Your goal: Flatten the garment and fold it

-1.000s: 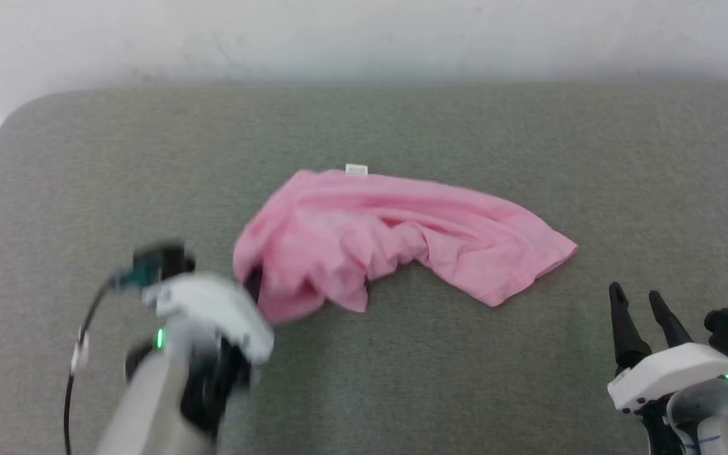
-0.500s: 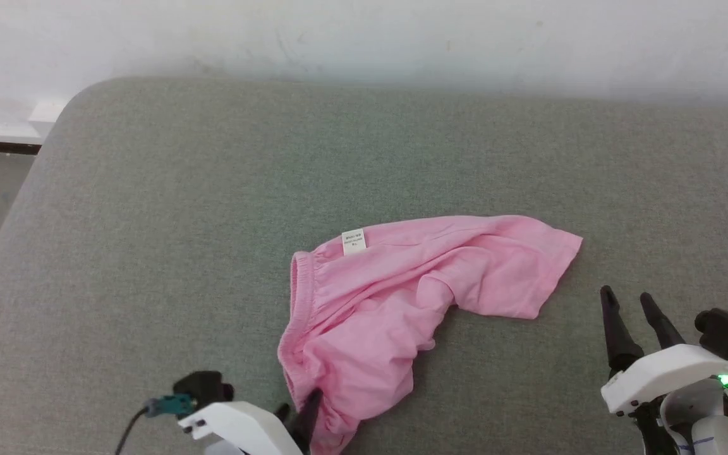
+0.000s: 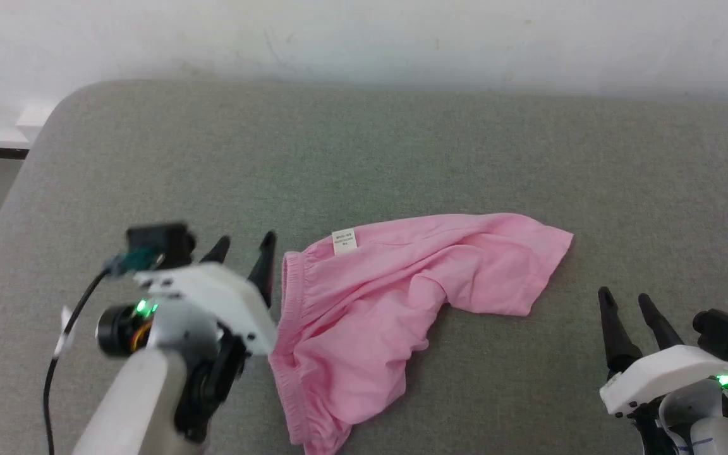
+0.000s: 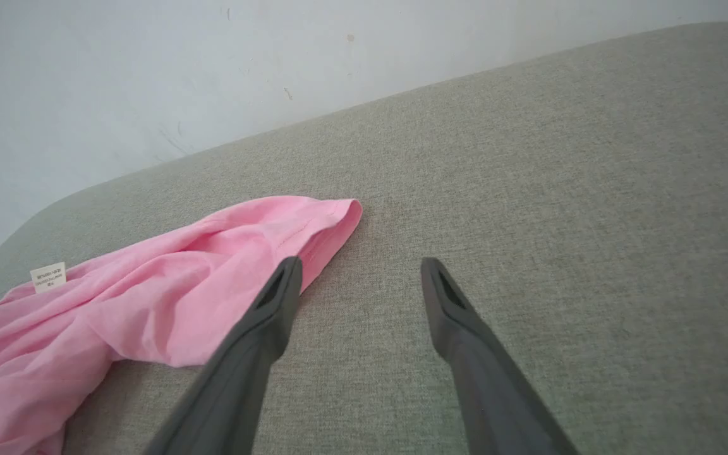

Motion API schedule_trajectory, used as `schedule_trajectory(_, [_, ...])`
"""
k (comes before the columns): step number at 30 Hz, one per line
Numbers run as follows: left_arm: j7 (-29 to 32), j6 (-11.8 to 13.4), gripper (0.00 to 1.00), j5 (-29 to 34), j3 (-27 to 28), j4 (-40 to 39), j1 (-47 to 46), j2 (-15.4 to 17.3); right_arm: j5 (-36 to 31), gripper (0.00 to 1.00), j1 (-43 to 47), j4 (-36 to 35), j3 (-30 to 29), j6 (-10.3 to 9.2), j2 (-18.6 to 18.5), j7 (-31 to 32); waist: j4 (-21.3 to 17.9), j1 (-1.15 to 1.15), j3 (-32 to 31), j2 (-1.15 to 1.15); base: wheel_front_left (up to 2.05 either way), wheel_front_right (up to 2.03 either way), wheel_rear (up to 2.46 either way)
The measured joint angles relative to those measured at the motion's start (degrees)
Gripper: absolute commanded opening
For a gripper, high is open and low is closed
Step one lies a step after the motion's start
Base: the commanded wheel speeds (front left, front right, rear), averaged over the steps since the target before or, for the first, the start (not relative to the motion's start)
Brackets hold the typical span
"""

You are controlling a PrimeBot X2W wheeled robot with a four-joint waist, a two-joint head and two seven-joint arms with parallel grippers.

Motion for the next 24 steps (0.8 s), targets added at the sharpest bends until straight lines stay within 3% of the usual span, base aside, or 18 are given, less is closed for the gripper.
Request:
schedule_trajectory(10, [12.79, -6.54, 1.00, 1.68, -8.58, 19.44, -15.11, 0.45, 0.45, 1.00, -0.69, -0.31, 0.55, 0.00, 0.02, 0.25, -2.90, 0.00, 2.72, 0.00, 0.00, 0.00, 0.00])
schedule_trajectory(20, [12.39, -6.69, 1.00, 2.47, -8.83, 31.21, -17.89, 0.51, 0.42, 1.00, -1.83, -0.83, 0.01, 0.00, -0.03, 0.20, -5.41, 0.01, 6.43, 0.00, 0.00, 0.00, 0.00])
schedule_trajectory(21, [11.96, -6.70, 0.87, 2.27, -8.65, 31.55, -18.09, 0.36, 0.42, 1.00, -1.84, -0.86, 0.01, 0.00, -0.03, 0.19, -5.53, 0.01, 6.70, 0.00, 0.00, 0.00, 0.00])
schedule_trajectory(22, [11.17, -6.86, 0.14, 1.94, -8.49, 31.81, -18.25, 0.21, 0.42, 1.00, -1.87, -0.86, 0.09, 0.00, -0.04, 0.19, -5.62, 0.01, 6.93, 0.00, 0.00, 0.00, 0.00])
schedule_trajectory(23, [9.62, -7.32, 0.00, 1.71, -8.16, 31.96, -18.29, 0.11, 0.43, 1.00, -1.92, -0.85, 0.24, 0.00, -0.03, 0.20, -5.69, 0.01, 7.12, 0.00, 0.00, 0.00, 0.00])
schedule_trajectory(24, [8.44, -7.72, 0.00, 1.14, -7.64, 32.43, -18.27, -0.11, 0.43, 1.00, -2.06, -0.82, 0.45, 0.00, -0.03, 0.20, -5.75, 0.01, 7.25, 0.00, 0.00, 0.00, 0.00])
